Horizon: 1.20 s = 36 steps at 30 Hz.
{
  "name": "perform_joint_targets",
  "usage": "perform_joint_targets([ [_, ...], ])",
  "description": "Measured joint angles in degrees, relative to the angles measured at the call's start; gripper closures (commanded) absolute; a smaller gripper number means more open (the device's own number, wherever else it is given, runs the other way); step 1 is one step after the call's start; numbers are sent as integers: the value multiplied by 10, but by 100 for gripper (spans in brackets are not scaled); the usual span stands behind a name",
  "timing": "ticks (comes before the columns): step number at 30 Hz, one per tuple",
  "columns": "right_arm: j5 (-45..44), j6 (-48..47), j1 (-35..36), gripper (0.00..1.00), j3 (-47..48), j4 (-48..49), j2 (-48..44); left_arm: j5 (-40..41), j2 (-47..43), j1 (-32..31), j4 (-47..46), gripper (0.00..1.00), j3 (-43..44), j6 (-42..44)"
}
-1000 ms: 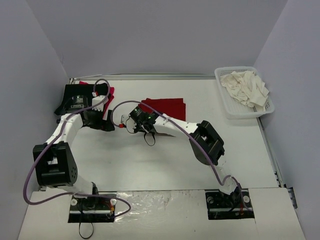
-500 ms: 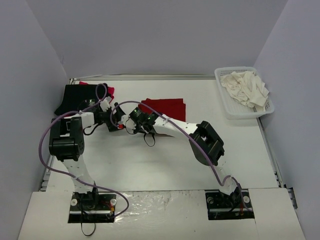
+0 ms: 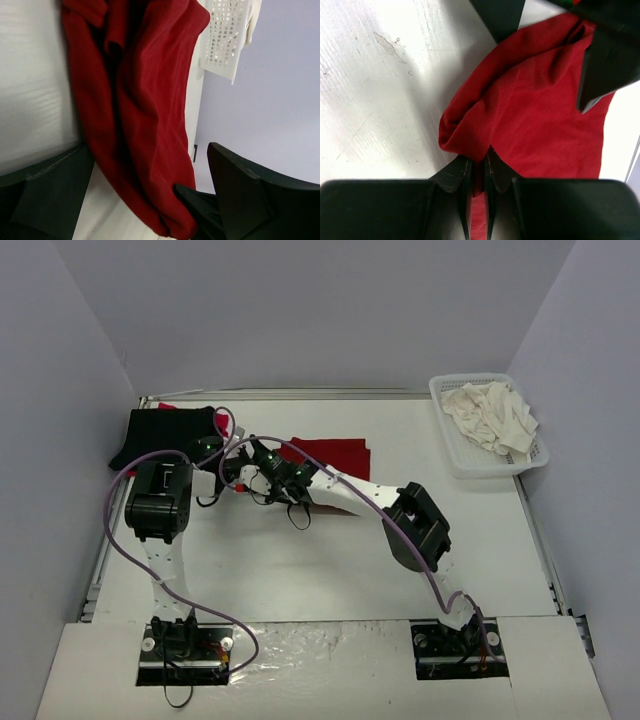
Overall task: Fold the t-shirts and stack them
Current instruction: Put the neatly folded tshirt into the corner of the board with the left arm
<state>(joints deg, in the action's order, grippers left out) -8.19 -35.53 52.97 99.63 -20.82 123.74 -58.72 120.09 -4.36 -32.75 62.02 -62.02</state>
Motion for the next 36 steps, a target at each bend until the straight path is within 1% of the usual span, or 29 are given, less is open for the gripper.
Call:
perform_joint_targets([
  [5, 0, 0, 0, 100, 0, -2, -10, -8, 17, -19, -36, 6, 5, -31],
  [19, 0, 0, 0, 100, 2, -9, -13, -21, 40, -61, -36, 5, 40, -40],
  [20, 0, 0, 0, 100, 2, -9, -13, -24, 42, -62, -36, 15, 43, -40],
  [21, 0, 0, 0, 100, 2, -9, -13, -27, 47, -64, -36, 32, 47, -40],
  [22, 0, 0, 0, 100, 3, -9, -13, -30, 52, -65, -37, 32, 52, -45],
  [23, 0, 0, 0, 100, 3, -10, -13, -31, 60, -66, -41, 51, 55, -44],
  [24, 0, 0, 1, 100, 3, -10, -13, -31, 70, -66, -43, 58, 58, -50],
  [25, 0, 0, 2, 100, 3, -11, -13, -32, 79, -67, -49, 67, 58, -53],
  [26, -1, -1, 3, 100, 3, -11, -13, -33, 90, -67, -51, 91, 58, -59],
  [27, -1, -1, 4, 100, 3, -13, -13, -36, 99, -68, -54, 97, 58, -65],
  [31, -2, -2, 8, 100, 3, -14, -13, -48, 105, -68, -67, 97, 59, -74],
  [32, -2, -2, 8, 89, 3, -14, -13, -49, 105, -68, -68, 98, 59, -76],
  [33, -1, -3, 9, 66, 3, -16, -13, -50, 105, -68, -68, 98, 59, -78],
  [34, 1, -2, 10, 28, 3, -18, -13, -51, 105, -68, -66, 98, 61, -78],
  [35, 5, -4, 11, 14, 4, -29, -13, -51, 105, -68, -66, 98, 63, -79],
  [36, 19, -10, 14, 9, 7, -47, -13, -52, 106, -67, -64, 98, 66, -79],
])
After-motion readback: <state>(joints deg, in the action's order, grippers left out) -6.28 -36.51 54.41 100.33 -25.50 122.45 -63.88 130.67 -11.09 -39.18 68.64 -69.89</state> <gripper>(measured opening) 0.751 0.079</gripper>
